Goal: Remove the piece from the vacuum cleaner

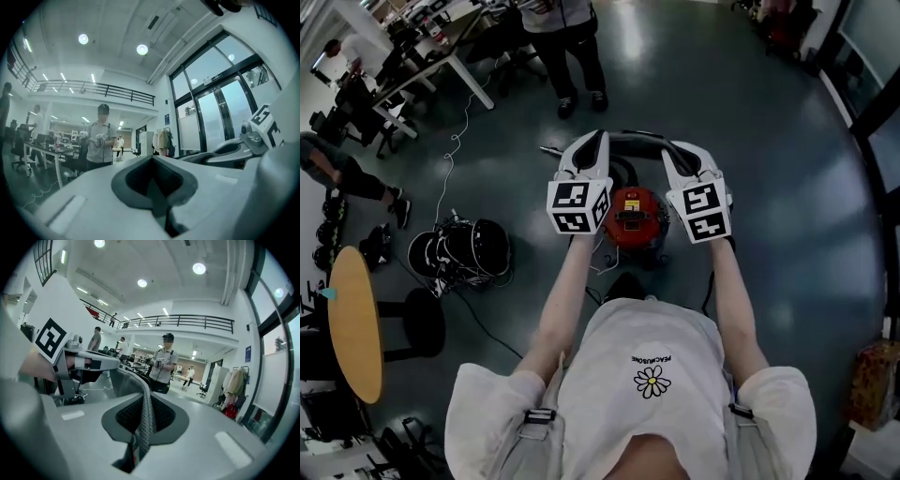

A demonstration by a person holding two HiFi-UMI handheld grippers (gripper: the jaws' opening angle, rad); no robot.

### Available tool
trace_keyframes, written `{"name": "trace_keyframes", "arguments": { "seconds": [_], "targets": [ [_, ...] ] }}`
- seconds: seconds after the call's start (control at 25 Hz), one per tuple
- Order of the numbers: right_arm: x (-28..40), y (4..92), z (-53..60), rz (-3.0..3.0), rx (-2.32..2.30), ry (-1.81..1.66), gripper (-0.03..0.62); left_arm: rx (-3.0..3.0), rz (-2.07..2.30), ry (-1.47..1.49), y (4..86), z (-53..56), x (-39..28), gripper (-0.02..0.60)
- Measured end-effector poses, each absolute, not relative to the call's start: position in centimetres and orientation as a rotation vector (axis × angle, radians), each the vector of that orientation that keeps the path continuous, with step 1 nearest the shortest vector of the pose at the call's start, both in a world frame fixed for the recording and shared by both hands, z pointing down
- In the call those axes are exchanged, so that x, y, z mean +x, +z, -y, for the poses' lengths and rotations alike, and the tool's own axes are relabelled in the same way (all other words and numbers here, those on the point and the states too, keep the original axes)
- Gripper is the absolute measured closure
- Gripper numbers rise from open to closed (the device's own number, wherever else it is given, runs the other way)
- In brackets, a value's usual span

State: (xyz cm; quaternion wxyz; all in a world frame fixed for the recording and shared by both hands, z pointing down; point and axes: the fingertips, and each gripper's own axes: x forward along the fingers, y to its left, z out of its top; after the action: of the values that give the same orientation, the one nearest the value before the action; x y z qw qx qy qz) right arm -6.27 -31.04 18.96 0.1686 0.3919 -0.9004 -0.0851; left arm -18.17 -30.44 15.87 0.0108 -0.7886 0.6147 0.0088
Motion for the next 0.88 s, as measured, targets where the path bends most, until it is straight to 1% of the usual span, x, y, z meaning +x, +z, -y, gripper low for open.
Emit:
{"name": "trace_keyframes", "arguments": {
  "seconds": [0.12, 0.24, 0.52, 0.88],
  "targets": [
    [-5.1, 16.2, 32.0, 2.584, 1.223, -0.259, 0.556, -2.415, -1.899, 0.092, 12.8, 30.3, -18.4, 0.580],
    [-3.8, 15.3, 32.9, 2.567, 1.290, -0.282, 0.556, -2.363, -1.893, 0.096, 11.4, 30.3, -18.3, 0.580],
    [-3.7, 15.0, 32.8, 2.534, 1.277, -0.369, 0.556, -2.379, -1.874, 0.110, 11.4, 31.2, -17.3, 0.580],
    [-3.4, 14.7, 31.9, 2.576, 1.267, -0.343, 0.556, -2.380, -1.820, 0.113, 10.1, 30.4, -15.8, 0.580]
  ]
}}
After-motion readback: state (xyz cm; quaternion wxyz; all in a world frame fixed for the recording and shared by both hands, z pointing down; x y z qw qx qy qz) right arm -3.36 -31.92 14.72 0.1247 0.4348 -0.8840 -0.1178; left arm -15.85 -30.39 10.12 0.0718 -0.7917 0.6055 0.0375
